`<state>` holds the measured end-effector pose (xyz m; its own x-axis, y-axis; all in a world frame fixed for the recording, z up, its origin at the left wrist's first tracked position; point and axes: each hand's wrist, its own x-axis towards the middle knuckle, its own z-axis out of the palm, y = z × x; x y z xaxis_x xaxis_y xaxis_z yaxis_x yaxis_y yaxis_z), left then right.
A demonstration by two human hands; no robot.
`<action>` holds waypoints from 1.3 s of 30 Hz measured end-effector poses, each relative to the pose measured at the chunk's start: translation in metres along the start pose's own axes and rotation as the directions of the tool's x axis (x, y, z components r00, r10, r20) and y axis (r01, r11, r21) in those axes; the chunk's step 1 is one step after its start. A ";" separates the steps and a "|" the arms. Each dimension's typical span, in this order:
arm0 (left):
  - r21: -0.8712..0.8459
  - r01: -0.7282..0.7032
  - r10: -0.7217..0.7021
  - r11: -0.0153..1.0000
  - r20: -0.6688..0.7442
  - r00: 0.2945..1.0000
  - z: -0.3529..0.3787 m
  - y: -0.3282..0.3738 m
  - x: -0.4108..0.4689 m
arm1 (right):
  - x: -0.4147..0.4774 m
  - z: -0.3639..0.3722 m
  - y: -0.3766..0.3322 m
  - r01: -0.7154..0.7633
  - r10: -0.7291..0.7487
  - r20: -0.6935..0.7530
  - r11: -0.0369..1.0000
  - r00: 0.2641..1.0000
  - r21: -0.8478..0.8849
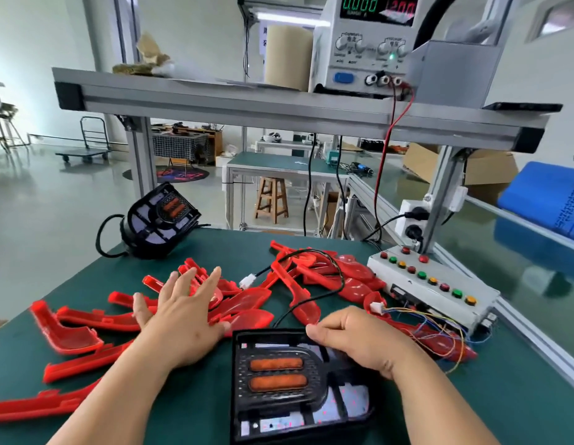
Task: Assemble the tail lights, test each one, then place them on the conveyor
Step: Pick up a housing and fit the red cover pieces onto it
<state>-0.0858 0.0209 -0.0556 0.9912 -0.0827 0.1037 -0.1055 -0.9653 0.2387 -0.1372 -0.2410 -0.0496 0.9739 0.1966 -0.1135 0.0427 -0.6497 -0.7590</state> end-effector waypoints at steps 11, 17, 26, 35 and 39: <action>-0.448 -0.331 0.329 0.831 -0.084 0.941 0.011 0.042 -0.031 | 0.035 0.007 0.010 -0.188 0.168 -0.285 0.981 0.944 -0.046; -0.463 -0.166 0.246 0.870 0.117 0.962 0.011 0.033 -0.032 | 0.036 0.012 0.003 -0.176 0.115 -0.305 0.967 0.945 -0.183; -0.549 -0.292 0.180 0.783 -0.249 0.952 0.001 0.029 -0.020 | 0.013 -0.009 -0.001 0.080 -0.063 -0.541 0.997 0.838 0.007; -0.525 -0.219 0.027 0.822 -0.349 0.937 0.005 0.026 -0.002 | -0.006 -0.029 -0.015 0.468 0.037 -0.686 0.704 0.727 0.534; -0.519 -0.184 -0.004 0.835 -0.341 0.940 0.005 0.028 0.002 | -0.007 -0.032 -0.018 0.510 0.154 -0.616 0.427 0.773 0.747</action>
<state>-0.0867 -0.0077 -0.0534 0.9050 0.0104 0.4253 -0.3124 -0.6624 0.6809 -0.1381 -0.2542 -0.0149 0.8966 -0.3998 0.1903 0.3482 0.3712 -0.8608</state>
